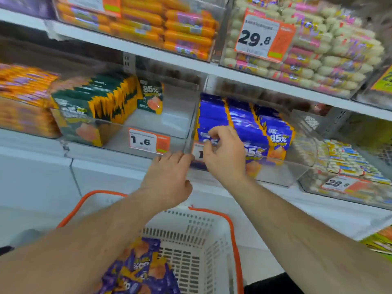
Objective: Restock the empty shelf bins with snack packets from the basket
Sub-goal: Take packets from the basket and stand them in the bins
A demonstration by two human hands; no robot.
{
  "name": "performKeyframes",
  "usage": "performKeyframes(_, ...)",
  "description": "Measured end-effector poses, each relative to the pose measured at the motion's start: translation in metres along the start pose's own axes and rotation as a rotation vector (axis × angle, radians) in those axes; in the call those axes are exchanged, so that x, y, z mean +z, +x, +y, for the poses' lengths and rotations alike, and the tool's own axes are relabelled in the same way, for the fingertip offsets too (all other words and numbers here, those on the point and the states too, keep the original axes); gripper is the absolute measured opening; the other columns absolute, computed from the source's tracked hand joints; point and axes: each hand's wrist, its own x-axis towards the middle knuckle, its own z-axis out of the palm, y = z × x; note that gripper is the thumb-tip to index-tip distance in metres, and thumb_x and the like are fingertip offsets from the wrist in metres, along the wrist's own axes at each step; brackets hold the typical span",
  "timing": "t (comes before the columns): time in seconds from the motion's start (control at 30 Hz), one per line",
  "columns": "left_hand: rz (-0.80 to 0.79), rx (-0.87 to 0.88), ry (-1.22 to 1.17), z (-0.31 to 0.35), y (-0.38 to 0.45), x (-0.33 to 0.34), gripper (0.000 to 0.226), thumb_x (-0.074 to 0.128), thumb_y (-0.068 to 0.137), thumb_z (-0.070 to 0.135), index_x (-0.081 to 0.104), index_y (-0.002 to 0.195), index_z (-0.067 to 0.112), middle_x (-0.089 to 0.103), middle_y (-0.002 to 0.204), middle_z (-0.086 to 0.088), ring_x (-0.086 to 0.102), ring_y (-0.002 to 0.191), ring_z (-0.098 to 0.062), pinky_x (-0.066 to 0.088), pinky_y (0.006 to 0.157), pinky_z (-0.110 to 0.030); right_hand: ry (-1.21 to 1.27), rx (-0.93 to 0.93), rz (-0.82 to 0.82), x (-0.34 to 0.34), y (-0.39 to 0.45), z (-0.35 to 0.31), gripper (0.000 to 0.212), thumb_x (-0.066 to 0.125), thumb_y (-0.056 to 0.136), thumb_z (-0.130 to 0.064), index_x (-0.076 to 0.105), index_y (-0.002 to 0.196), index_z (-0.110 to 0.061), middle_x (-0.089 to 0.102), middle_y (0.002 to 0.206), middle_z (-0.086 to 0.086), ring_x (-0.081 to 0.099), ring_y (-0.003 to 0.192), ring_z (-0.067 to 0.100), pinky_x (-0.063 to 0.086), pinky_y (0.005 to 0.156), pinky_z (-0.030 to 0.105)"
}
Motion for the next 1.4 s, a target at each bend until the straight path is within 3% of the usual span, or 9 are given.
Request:
performKeyframes(0.13,-0.350,-0.184,-0.093,-0.064,-0.038,-0.003,0.049,0.055,0.089,0.031,0.044,0.137,0.027,0.055,0.133,0.002,0.052,0.119,-0.023,0.043,0.097,-0.036,0.066,0.052,-0.167,0.070,-0.056,-0.010,0.012,0.059,0.078,-0.011,0.063,0.088,-0.007,0.058,0.087,0.006,0.049,0.082,0.016,0.035,0.069,0.026)
performKeyframes(0.37,-0.808,-0.145,-0.016,-0.130,-0.082,0.015,0.041,0.052,0.093,0.033,0.051,0.133,0.021,0.056,0.131,-0.002,0.053,0.118,-0.022,0.045,0.098,-0.036,-0.133,0.469,-1.196,0.175,-0.189,0.009,0.022,0.053,0.091,-0.013,0.045,0.071,-0.018,0.048,0.070,0.004,0.048,0.064,0.021,0.039,0.056,0.033)
performKeyframes(0.53,-0.963,-0.174,-0.150,-0.141,-0.088,0.039,0.023,0.052,0.093,0.032,0.053,0.111,0.016,0.058,0.109,-0.004,0.057,0.095,-0.024,0.048,0.085,-0.036,-0.249,0.634,-1.538,0.211,-0.269,0.020,0.010,0.058,0.092,-0.020,0.052,0.085,-0.017,0.047,0.073,0.002,0.044,0.061,0.019,0.033,0.057,0.036)
performKeyframes(0.63,-1.038,-0.224,-0.168,-0.147,-0.091,0.048,0.030,0.051,0.095,0.029,0.054,0.120,0.013,0.060,0.116,-0.006,0.060,0.101,-0.027,0.050,0.089,-0.039,-0.224,0.773,-1.552,0.226,-0.297,0.024,0.038,0.067,0.090,-0.026,0.057,0.125,-0.013,0.067,0.104,0.007,0.061,0.075,0.021,0.047,0.059,0.036)
performKeyframes(0.8,-1.123,-0.287,-0.166,-0.159,-0.096,0.059,0.041,0.053,0.094,0.035,0.057,0.125,0.008,0.061,0.123,-0.010,0.061,0.109,-0.029,0.051,0.092,-0.041,-0.126,1.101,-1.321,0.246,-0.318,0.023,0.033,0.074,0.087,-0.018,0.060,0.116,-0.008,0.057,0.079,0.002,0.053,0.065,0.015,0.049,0.059,0.026)
performKeyframes(0.9,-1.107,-0.282,-0.161,-0.158,-0.093,0.060,0.042,0.054,0.094,0.033,0.056,0.129,0.010,0.060,0.127,-0.010,0.061,0.109,-0.028,0.051,0.094,-0.042,-0.128,1.049,-1.371,0.247,-0.318,0.023,0.043,0.066,0.092,-0.017,0.057,0.134,-0.009,0.068,0.106,0.007,0.061,0.077,0.020,0.053,0.060,0.027)
performKeyframes(1.1,-1.091,-0.256,-0.171,-0.148,-0.085,0.055,0.043,0.053,0.095,0.035,0.056,0.129,0.010,0.061,0.128,-0.009,0.060,0.114,-0.028,0.048,0.100,-0.043,-0.131,0.887,-1.396,0.210,-0.253,0.045,0.016,0.051,0.093,-0.002,0.050,0.082,-0.015,0.050,0.077,0.011,0.040,0.062,0.020,0.029,0.052,0.030)
performKeyframes(1.27,-1.053,-0.266,-0.221,-0.132,-0.085,0.056,0.029,0.053,0.095,0.043,0.049,0.103,0.015,0.057,0.107,-0.007,0.054,0.094,-0.025,0.043,0.086,-0.034,0.182,1.027,-1.191,0.133,-0.181,0.062,0.010,0.063,0.091,-0.004,0.058,0.097,-0.009,0.066,0.095,0.015,0.061,0.077,0.021,0.053,0.068,0.040)
performKeyframes(1.4,-0.983,-0.374,-0.404,-0.110,-0.085,0.061,0.041,0.054,0.093,0.050,0.052,0.119,0.018,0.054,0.119,-0.008,0.052,0.102,-0.021,0.042,0.093,-0.033,0.557,1.085,-1.078,0.069,-0.137,0.054,0.029,0.054,0.091,0.004,0.060,0.105,-0.021,0.066,0.087,0.003,0.059,0.062,0.010,0.042,0.064,0.028)
